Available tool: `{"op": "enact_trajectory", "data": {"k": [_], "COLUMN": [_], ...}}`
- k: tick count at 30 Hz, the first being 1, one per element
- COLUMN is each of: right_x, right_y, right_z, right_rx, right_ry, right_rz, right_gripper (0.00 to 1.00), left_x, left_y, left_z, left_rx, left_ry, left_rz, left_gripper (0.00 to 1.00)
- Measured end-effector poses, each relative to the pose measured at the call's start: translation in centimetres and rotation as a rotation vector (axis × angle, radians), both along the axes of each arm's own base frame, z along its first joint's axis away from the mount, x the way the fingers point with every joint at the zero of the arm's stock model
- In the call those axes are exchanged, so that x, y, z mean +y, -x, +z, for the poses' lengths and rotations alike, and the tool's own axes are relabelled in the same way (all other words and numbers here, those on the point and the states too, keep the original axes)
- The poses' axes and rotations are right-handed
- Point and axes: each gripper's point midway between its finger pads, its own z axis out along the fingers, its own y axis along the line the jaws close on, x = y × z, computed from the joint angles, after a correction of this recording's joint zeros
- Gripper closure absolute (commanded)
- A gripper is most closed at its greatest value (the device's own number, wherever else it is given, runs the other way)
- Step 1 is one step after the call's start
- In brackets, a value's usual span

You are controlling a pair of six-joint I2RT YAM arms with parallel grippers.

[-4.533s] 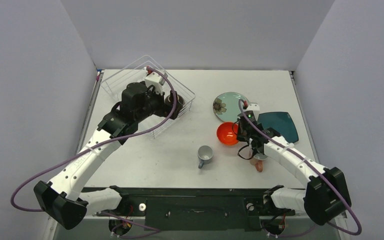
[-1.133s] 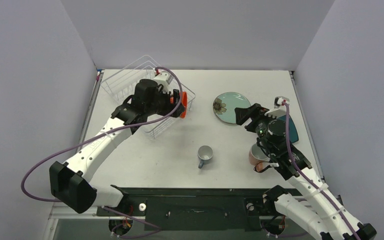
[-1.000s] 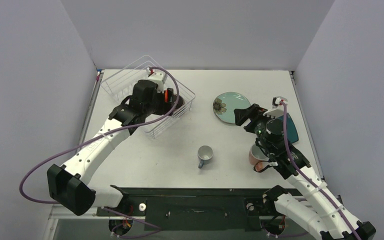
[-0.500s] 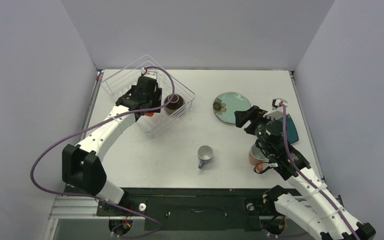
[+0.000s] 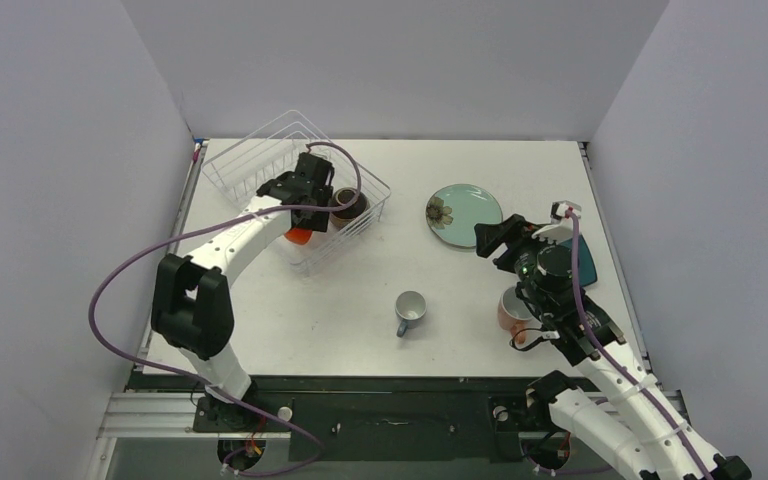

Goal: Load the mixed dishes into the dish rack

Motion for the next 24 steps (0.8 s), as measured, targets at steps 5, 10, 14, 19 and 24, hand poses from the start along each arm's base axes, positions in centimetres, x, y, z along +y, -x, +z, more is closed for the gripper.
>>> {"op": "enact_trajectory", "data": {"k": [5, 10, 14, 19, 24], "right_x": [-0.1, 0.0, 0.0, 0.0, -0.3], "right_y": [0.0, 0.0, 0.0, 0.1, 0.4], "right_z": [-0.3, -0.6, -0.7, -0.6, 0.2], "right_rx": [0.005, 0.011, 0.013, 0.011, -0.012], "right_ry": [0.002, 0.002, 0.0, -0.002, -0.013], "right_rz": [-0.001, 0.0, 0.003, 0.009, 0.005], "right_gripper": [0.32, 0.32, 0.32, 0.32, 0.32], "left_x": [-0.6, -0.4, 0.2, -0.1, -0.3], "left_y": [0.2, 0.3, -0.5, -2.6, -4.2], "left_z": [-0.9, -1.0, -0.4, 0.0, -0.7], "left_rx": [0.034, 0.042, 0.023, 0.013, 0.036], "left_ry": [-0.039, -0.081, -0.125, -0.16, -0.205], "left_rz": [-0.013, -0.004, 0.026, 0.056, 0.084], "left_gripper": [1.0, 1.0, 1.0, 1.0, 1.0]}}
